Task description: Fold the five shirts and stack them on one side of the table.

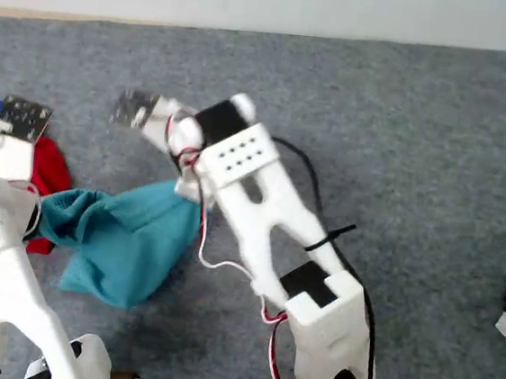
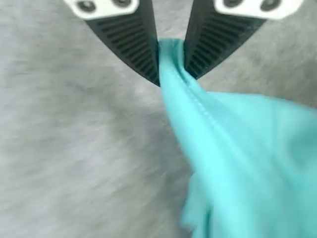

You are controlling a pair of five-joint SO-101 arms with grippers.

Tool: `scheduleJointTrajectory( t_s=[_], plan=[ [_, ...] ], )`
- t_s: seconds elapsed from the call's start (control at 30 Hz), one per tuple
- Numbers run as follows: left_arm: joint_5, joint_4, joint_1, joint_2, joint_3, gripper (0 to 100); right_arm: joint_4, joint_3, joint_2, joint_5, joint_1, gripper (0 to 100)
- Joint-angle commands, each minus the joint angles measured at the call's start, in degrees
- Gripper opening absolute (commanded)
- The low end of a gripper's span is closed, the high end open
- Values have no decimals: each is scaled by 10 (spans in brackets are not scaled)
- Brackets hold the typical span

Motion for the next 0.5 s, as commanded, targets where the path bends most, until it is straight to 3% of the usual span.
scheduleJointTrajectory(
  t_s=[0.0, 0.23, 0.47],
  plan=[
    [48, 42, 49, -10, -90, 3, 25, -61, -71, 26, 44, 11],
    [142, 76, 187, -10, -198, 3, 26, -59, -211, 40, 118, 11],
    [190, 71, 308, -7, -275, 4, 26, -59, -347, 56, 232, 11]
  ],
)
